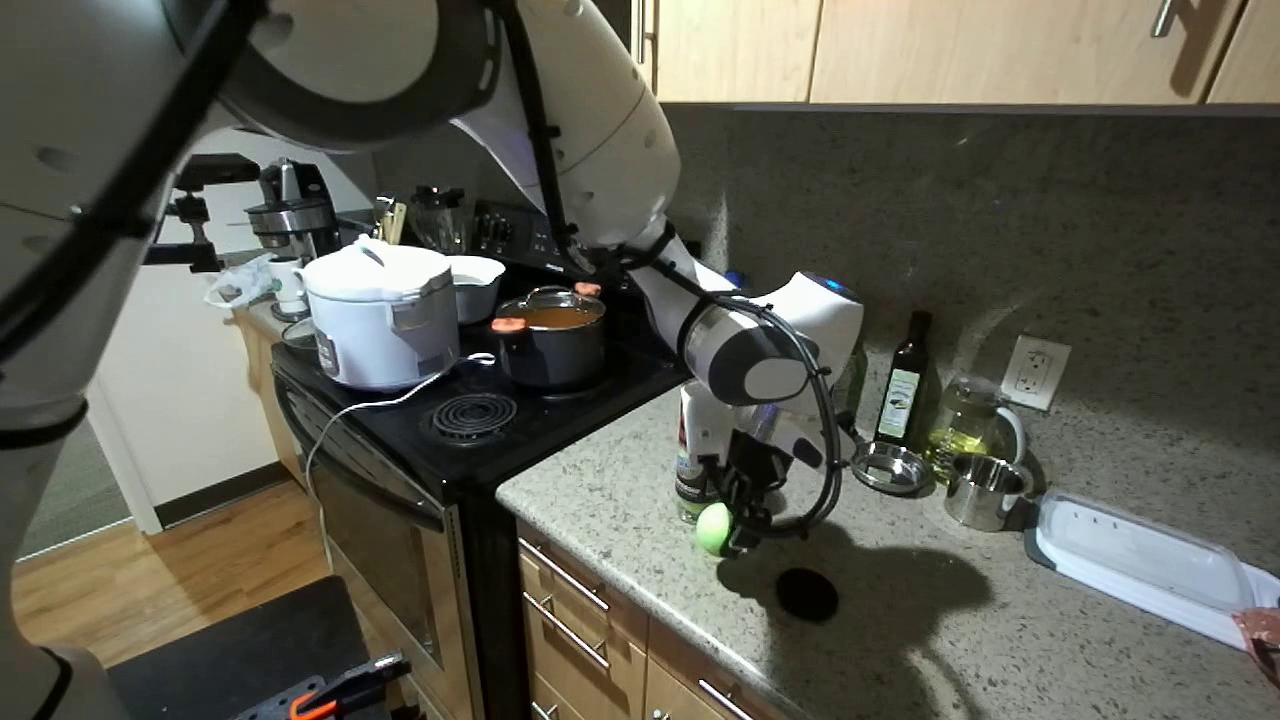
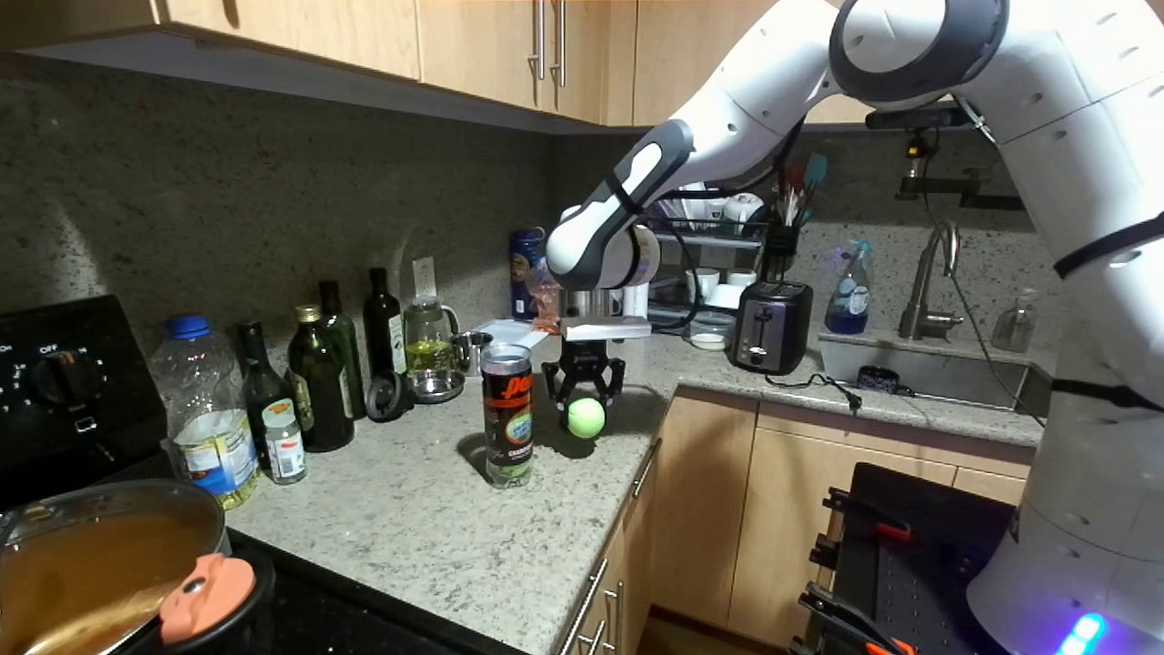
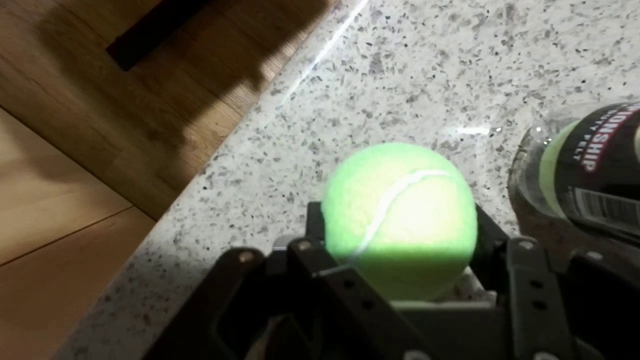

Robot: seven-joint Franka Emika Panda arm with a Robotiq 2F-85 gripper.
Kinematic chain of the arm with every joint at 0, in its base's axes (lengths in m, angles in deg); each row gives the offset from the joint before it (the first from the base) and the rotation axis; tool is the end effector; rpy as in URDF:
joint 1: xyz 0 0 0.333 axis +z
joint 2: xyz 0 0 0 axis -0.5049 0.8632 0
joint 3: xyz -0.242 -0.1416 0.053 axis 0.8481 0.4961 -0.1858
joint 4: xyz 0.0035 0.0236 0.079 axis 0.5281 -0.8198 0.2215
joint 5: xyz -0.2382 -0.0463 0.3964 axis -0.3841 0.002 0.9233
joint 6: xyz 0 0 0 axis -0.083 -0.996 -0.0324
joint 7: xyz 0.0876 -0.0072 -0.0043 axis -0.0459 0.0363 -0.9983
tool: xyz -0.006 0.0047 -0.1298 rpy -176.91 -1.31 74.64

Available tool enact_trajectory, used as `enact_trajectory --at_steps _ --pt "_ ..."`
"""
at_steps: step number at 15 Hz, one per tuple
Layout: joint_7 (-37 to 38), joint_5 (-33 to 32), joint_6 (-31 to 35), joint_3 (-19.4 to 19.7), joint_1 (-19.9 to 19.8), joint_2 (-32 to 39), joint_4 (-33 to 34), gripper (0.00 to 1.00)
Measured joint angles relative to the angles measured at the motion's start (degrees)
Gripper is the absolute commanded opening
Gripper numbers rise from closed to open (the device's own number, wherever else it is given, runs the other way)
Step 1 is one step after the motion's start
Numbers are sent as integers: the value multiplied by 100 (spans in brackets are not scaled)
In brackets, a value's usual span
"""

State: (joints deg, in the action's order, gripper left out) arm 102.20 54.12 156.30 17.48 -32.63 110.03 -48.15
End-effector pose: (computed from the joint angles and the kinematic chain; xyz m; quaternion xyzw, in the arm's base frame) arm 0.6447 -0.0685 0.1045 -0.9381 0.3330 0.0770 0.0564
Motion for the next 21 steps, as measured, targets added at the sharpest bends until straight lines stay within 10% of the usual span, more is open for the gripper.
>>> enact_trajectory --at_steps 21 --pt "704 -1493 -401 76 597 -1523 9 42"
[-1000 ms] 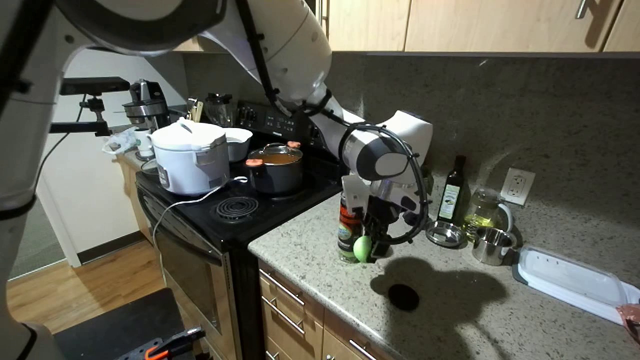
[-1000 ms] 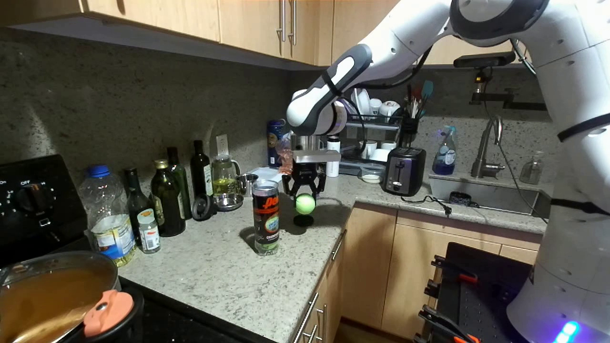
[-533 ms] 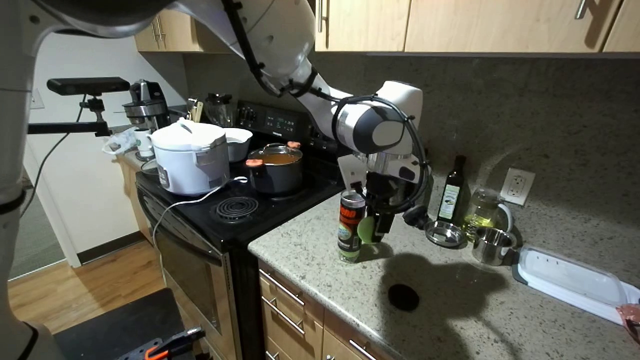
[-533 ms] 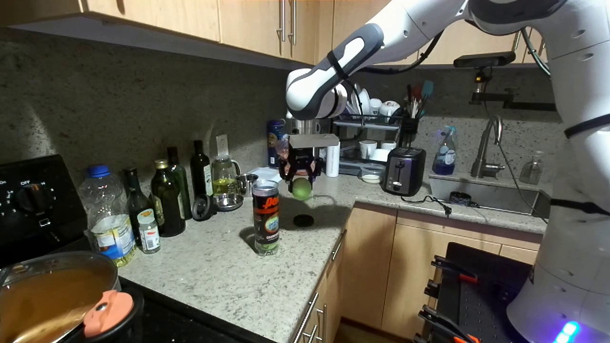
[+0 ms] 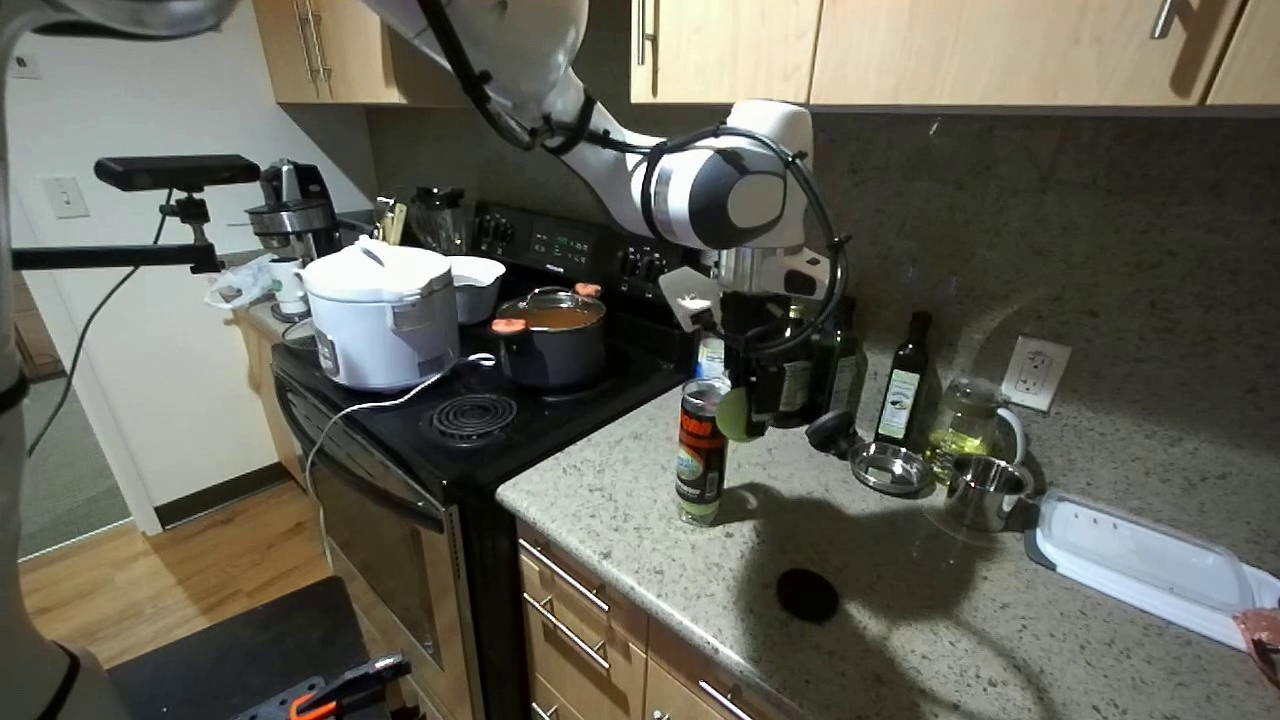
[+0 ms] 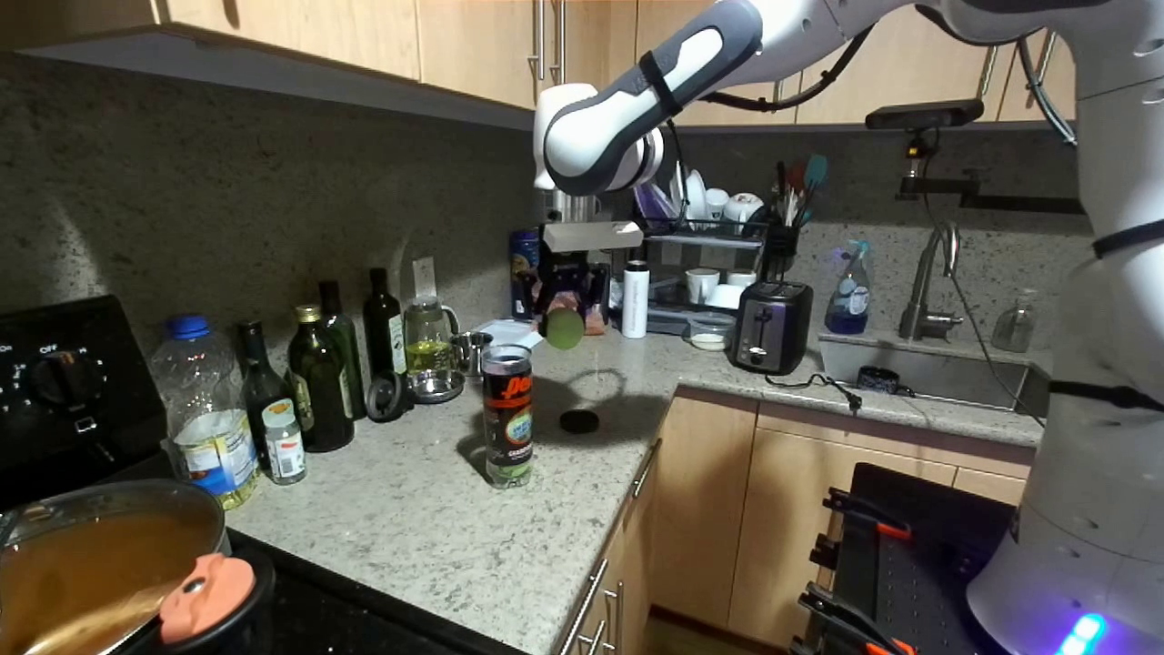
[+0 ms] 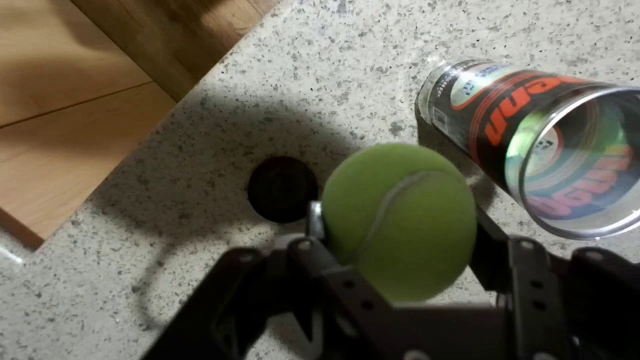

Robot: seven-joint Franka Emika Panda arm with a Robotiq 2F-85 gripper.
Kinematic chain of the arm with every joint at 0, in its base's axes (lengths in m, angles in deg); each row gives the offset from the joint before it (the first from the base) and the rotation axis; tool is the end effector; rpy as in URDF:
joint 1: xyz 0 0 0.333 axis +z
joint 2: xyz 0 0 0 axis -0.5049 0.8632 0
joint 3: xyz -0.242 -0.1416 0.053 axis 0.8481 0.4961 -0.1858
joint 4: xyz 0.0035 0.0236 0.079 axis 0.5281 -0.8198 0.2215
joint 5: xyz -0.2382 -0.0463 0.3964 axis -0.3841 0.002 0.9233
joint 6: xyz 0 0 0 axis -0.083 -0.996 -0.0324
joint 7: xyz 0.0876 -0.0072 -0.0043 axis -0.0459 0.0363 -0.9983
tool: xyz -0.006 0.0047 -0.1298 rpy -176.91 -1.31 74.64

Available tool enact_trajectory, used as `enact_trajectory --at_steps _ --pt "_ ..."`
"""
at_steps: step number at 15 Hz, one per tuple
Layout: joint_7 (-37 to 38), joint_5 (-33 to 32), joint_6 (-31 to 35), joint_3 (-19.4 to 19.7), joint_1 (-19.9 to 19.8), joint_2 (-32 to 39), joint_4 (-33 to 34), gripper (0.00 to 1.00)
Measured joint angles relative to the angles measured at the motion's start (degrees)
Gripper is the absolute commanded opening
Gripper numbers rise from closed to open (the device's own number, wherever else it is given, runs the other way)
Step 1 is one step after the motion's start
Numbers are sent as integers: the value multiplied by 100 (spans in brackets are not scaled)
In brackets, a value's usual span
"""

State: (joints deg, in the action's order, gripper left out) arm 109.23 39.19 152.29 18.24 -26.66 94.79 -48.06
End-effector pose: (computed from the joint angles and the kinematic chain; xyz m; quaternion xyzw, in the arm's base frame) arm 0.6766 -0.0182 0.2759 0.9639 -0.2643 0.0318 0.0107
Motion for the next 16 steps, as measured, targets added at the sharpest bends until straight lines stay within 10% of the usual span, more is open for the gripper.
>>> enact_trajectory --at_steps 16 --pt "-20 -257 -2 -366 334 -124 299 42"
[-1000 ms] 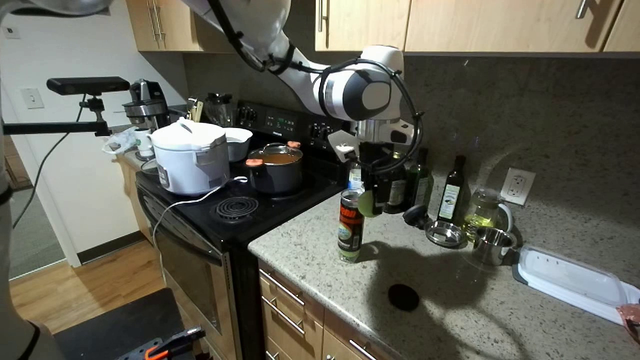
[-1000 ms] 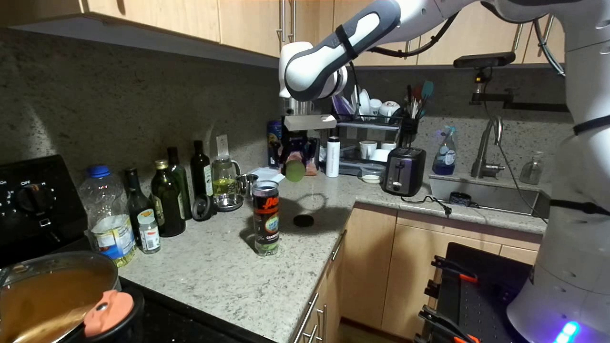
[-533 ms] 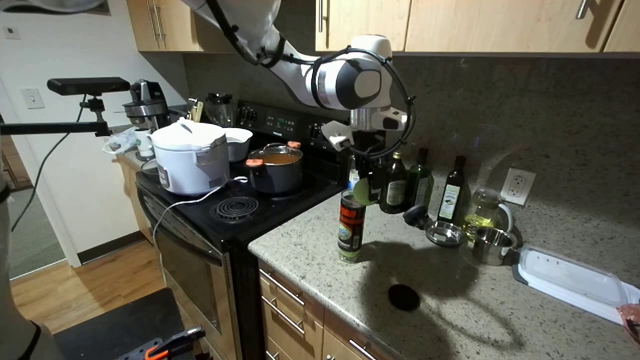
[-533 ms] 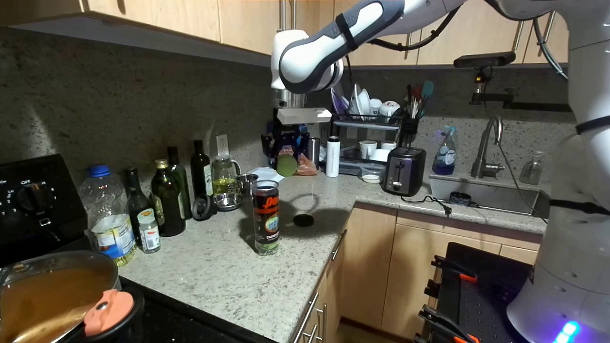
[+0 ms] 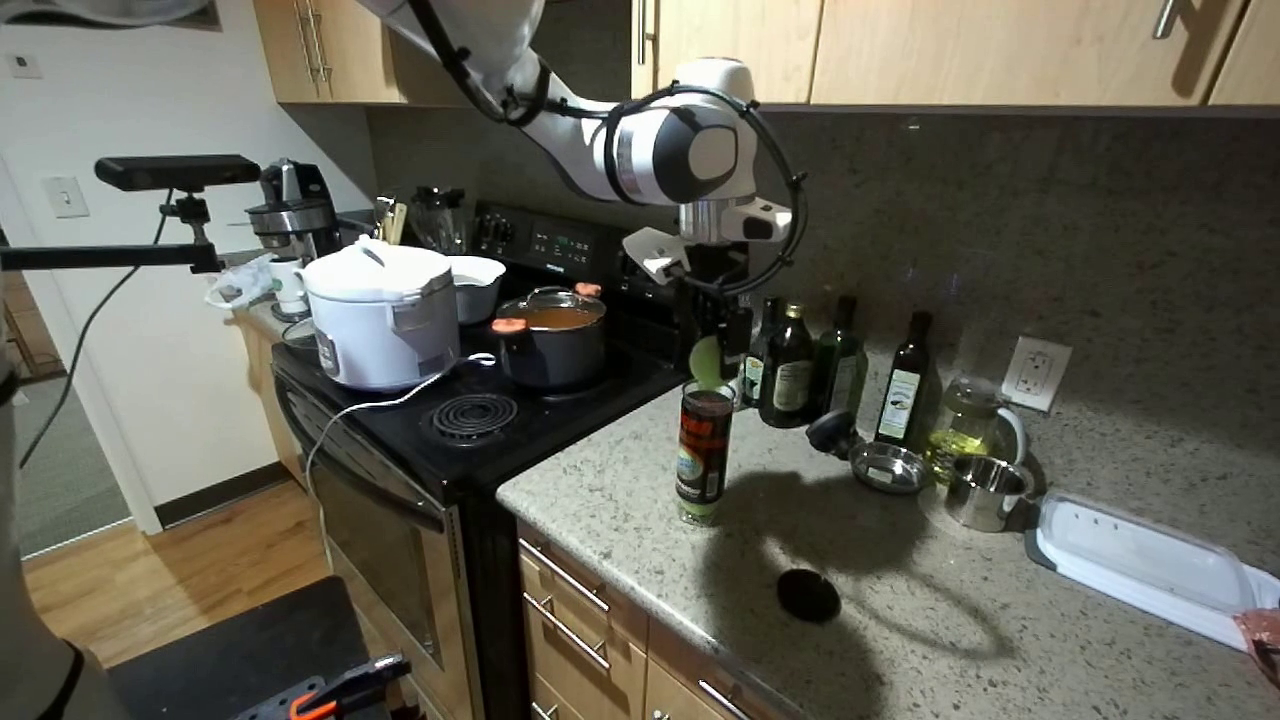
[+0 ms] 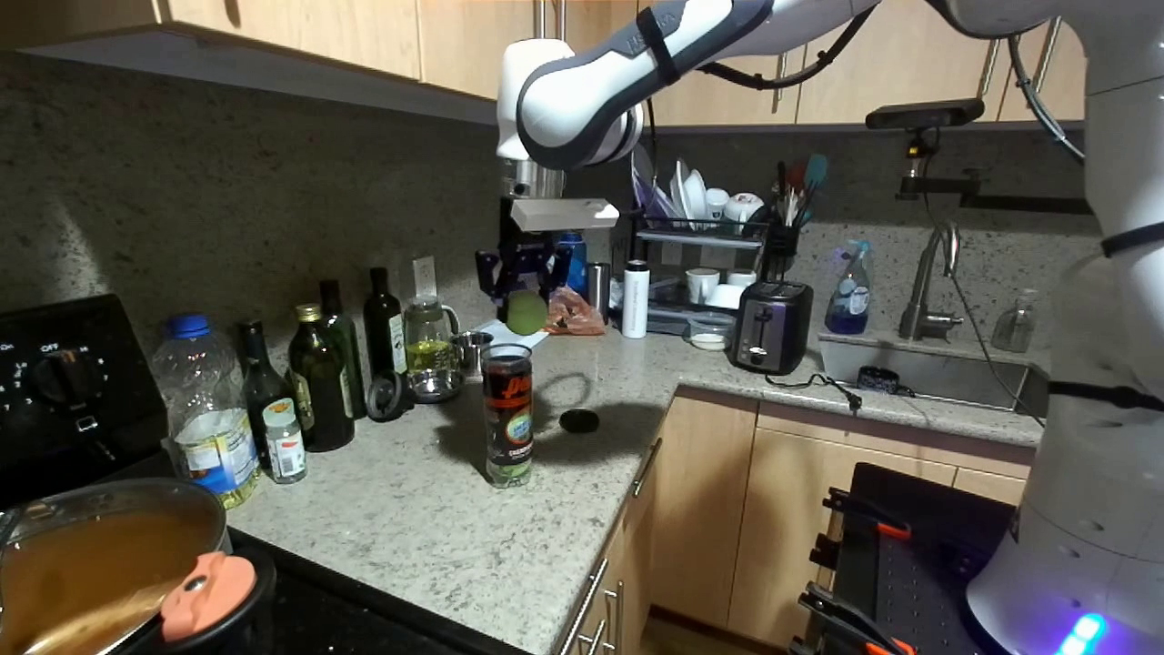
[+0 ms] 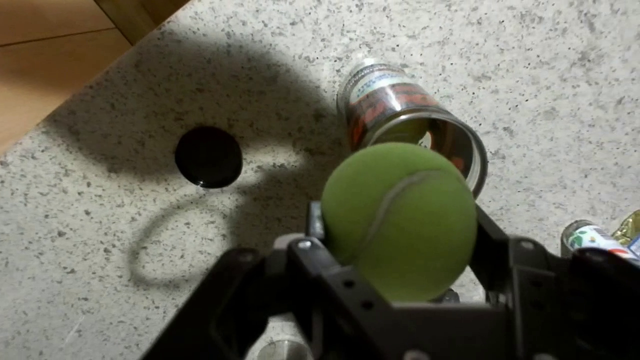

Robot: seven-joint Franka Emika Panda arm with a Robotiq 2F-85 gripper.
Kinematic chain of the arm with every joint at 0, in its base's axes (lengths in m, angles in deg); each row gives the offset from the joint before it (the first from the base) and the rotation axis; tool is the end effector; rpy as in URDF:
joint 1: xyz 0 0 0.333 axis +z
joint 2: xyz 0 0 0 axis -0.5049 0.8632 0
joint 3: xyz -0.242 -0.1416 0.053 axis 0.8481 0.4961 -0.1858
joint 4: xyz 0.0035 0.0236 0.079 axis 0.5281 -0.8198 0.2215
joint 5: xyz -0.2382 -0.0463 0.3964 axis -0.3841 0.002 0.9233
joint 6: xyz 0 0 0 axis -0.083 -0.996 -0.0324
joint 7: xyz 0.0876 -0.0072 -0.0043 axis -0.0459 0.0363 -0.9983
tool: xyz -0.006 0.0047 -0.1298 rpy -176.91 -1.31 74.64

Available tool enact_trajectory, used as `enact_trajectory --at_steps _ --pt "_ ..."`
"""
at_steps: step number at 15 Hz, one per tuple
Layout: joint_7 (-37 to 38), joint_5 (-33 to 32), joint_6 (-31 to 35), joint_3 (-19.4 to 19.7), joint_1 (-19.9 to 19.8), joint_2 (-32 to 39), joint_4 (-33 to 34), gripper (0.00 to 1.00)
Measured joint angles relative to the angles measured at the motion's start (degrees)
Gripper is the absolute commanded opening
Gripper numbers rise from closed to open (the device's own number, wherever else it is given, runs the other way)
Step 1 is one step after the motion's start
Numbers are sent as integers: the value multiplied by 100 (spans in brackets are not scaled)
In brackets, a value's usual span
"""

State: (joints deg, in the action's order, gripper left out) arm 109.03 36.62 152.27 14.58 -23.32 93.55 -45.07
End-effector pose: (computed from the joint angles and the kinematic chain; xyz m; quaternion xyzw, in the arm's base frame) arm 0.6899 0.0633 0.3178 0.9788 -0.1923 0.0699 0.0075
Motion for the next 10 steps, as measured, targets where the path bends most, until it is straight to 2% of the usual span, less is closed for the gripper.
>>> enact_trajectory --at_steps 10 --pt "-49 0 -11 -103 50 147 97 42"
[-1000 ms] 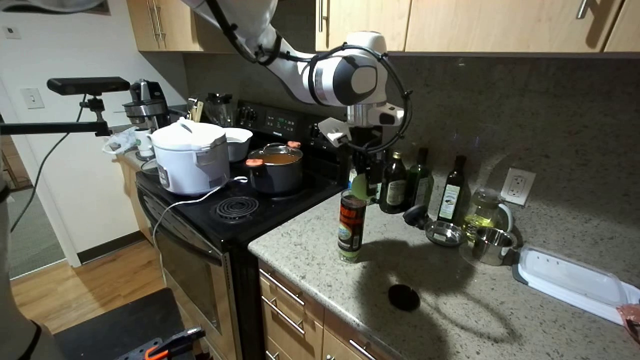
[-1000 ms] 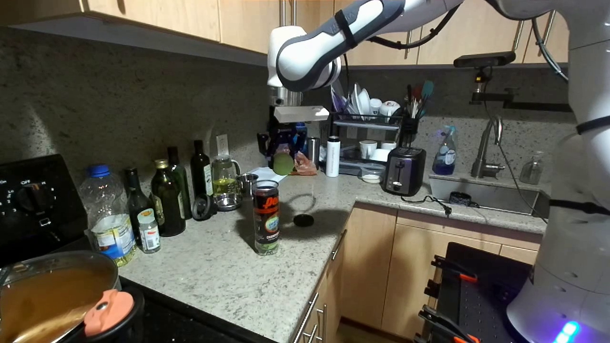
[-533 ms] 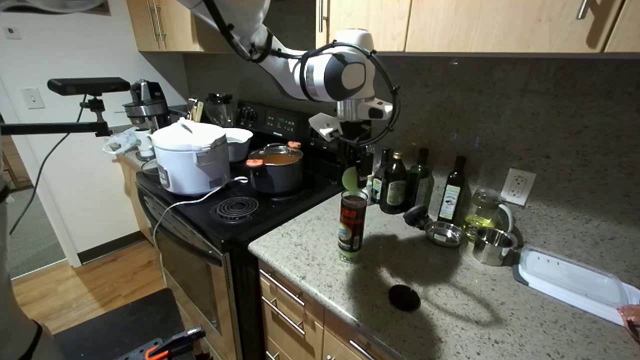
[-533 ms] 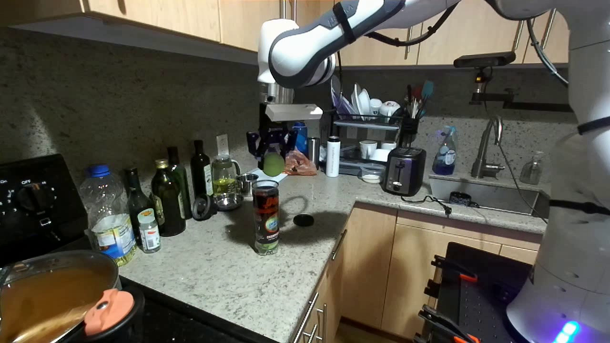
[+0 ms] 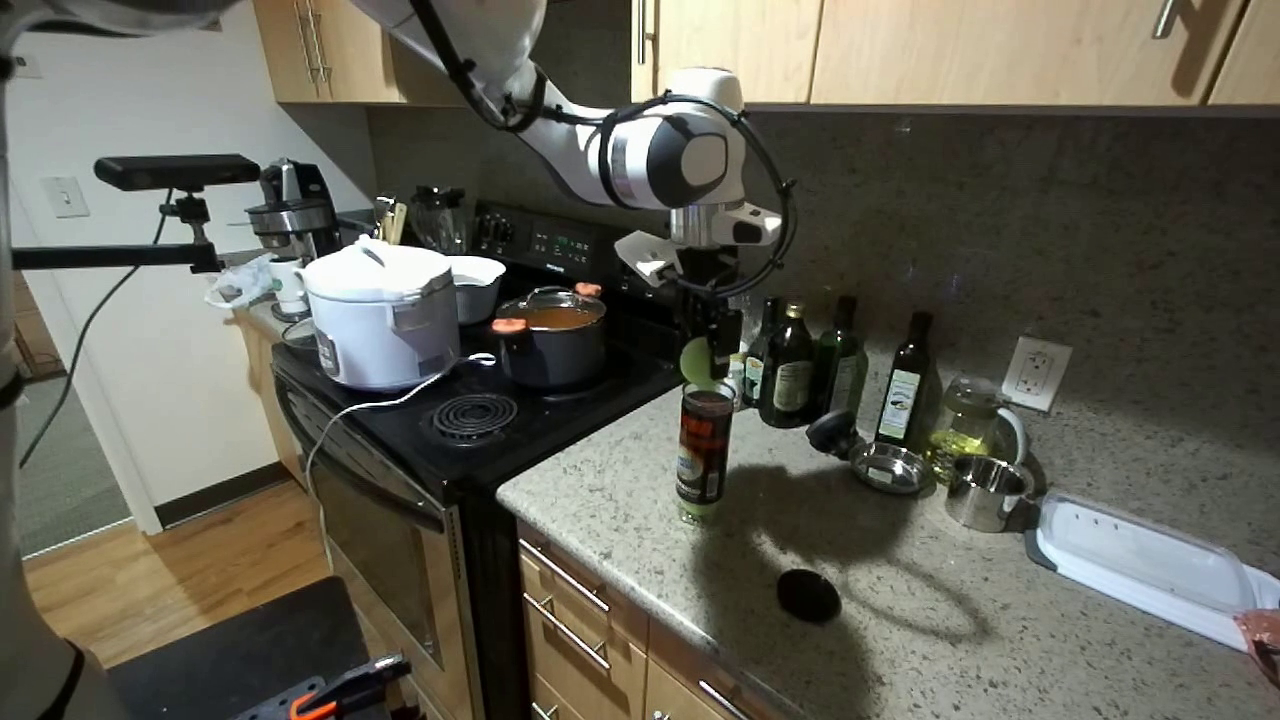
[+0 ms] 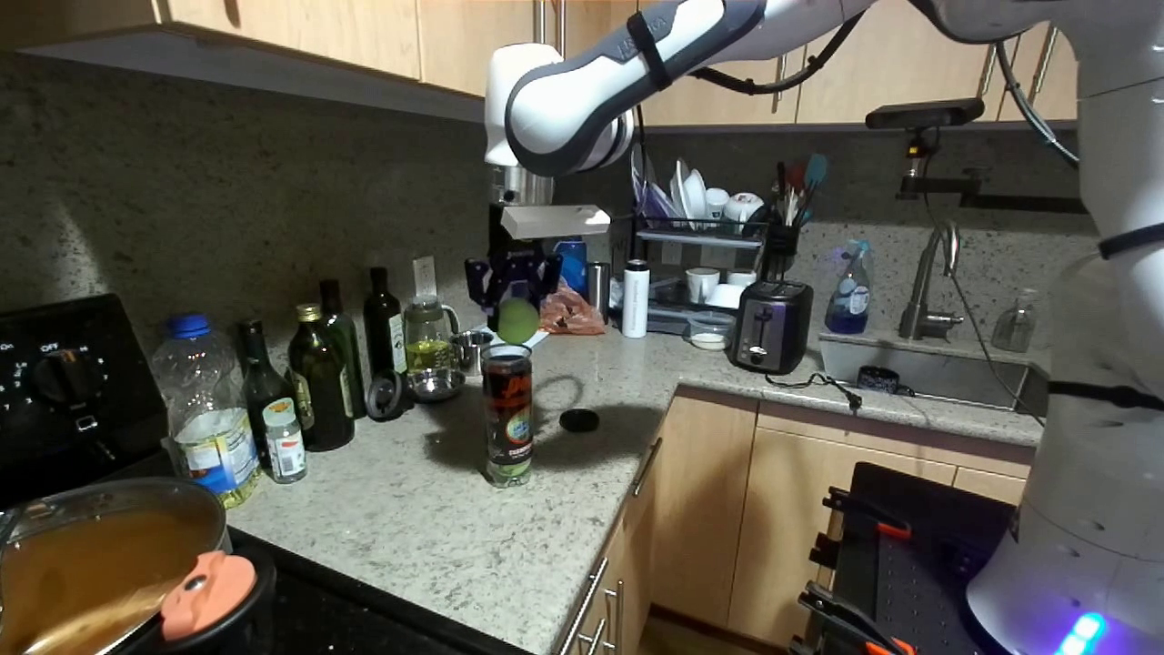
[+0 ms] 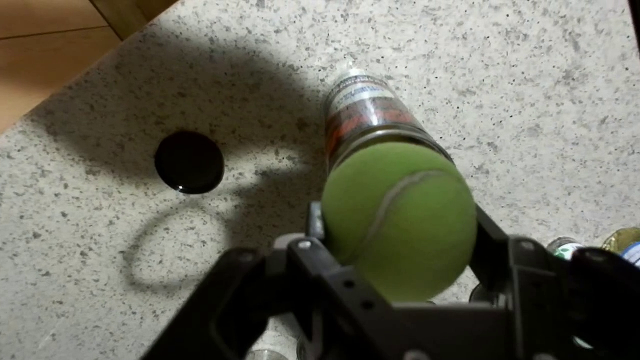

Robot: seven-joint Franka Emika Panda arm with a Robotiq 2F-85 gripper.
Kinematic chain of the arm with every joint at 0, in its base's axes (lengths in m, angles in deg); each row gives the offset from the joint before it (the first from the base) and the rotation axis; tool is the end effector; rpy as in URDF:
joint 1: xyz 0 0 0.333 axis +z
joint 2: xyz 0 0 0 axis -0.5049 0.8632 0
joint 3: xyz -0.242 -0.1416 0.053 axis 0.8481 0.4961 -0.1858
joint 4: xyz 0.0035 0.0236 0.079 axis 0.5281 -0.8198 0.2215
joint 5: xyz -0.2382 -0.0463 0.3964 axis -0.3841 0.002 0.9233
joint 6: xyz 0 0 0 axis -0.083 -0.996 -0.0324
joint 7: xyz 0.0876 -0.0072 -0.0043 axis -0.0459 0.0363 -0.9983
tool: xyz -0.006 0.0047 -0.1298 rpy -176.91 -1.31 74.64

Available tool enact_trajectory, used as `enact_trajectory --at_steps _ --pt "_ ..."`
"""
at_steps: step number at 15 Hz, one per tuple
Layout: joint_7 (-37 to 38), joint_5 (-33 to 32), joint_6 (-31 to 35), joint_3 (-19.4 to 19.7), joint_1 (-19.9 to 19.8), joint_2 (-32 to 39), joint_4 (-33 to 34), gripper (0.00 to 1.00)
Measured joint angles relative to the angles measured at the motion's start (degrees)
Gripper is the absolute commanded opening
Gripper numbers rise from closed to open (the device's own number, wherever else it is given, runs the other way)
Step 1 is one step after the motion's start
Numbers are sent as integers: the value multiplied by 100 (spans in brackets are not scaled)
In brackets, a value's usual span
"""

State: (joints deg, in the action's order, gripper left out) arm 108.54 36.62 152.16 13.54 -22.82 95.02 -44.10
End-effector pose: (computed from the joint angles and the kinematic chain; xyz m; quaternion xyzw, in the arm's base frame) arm 0.6919 0.0819 0.3089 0.9824 -0.1753 0.0643 0.0065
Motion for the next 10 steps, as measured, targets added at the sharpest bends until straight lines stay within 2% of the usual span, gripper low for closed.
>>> enact_trajectory --at_steps 10 --pt "-244 43 -71 0 -19 574 591 42"
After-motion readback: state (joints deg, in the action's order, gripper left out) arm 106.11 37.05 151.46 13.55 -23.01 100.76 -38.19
